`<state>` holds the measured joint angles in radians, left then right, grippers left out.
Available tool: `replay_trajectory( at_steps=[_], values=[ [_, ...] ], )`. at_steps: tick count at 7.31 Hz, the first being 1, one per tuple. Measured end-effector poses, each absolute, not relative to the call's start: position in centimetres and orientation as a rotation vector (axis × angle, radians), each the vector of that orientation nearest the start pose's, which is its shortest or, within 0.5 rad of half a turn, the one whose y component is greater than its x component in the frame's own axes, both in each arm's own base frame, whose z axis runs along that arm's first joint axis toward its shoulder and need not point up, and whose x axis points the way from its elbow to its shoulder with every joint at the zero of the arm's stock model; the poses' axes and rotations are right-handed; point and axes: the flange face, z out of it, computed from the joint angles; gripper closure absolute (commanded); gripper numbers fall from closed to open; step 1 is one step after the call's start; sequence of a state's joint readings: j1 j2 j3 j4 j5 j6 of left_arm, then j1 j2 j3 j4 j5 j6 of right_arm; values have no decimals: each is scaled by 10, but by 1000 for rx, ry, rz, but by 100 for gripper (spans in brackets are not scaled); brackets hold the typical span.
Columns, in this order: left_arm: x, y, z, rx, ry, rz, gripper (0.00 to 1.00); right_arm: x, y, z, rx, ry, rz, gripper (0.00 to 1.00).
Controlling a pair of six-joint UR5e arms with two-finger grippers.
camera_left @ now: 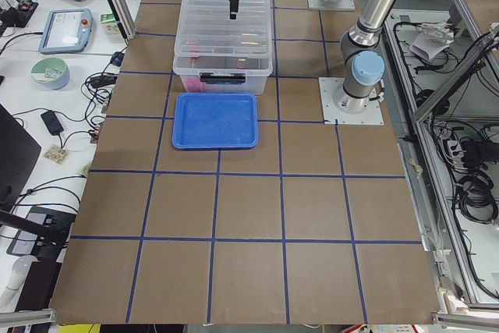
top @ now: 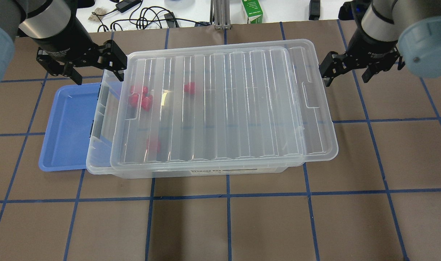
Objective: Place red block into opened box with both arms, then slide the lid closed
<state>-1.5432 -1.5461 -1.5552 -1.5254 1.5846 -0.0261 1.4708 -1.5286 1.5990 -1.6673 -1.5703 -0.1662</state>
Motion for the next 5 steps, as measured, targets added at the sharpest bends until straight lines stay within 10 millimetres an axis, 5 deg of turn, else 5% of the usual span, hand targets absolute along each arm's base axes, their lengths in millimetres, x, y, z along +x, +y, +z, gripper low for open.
replay_trajectory(
  at_steps=[2,5],
  values=[
    [-117,-492,515,-85,3122,-138,0,110,-516,518,-32,3140,-40,0],
    [-114,-492,516,-91,3122,-137,0,138,-513,534,-23,3128,-101,0]
  ],
)
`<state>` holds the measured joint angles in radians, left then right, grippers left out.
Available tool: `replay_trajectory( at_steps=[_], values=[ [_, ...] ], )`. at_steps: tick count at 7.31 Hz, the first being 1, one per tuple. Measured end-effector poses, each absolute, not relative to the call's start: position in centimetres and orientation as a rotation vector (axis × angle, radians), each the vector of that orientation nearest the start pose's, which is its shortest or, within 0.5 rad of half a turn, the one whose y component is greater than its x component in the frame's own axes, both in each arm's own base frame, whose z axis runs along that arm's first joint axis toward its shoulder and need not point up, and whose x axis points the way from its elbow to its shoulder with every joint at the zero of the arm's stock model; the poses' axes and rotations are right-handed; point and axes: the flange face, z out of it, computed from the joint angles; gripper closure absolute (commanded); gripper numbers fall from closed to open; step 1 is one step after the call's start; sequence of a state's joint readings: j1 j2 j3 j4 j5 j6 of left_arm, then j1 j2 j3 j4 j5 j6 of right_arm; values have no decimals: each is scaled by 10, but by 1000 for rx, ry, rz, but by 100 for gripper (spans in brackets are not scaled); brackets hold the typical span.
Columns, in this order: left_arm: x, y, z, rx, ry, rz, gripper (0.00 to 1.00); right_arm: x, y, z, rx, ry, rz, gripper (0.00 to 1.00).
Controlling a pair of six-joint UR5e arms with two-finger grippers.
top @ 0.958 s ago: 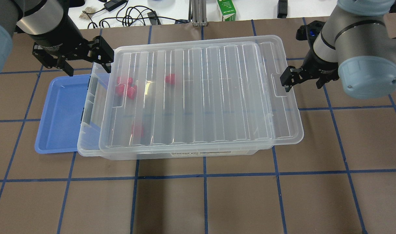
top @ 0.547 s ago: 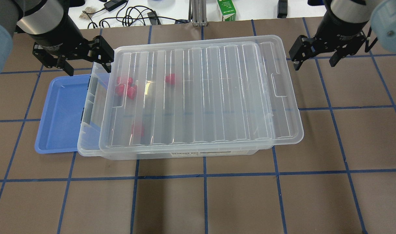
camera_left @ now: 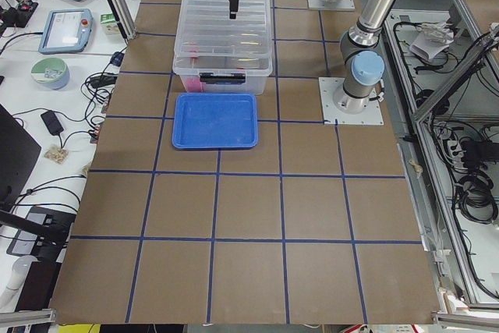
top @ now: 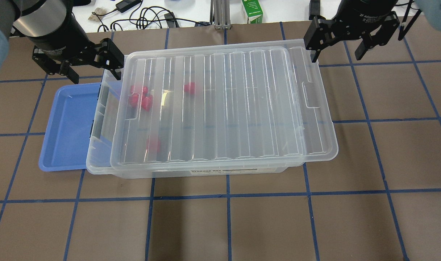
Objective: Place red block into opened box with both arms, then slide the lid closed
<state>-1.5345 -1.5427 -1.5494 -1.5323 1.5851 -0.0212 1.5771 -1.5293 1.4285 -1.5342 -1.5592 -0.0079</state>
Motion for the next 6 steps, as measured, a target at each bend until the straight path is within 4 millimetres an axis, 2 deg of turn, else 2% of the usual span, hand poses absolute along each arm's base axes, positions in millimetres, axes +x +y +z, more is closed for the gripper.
replay_trajectory(
  at_steps=[6],
  values=[
    [-115,-490,516,-87,3123,-137,0,139,-515,526,-18,3126,-92,0]
  ],
)
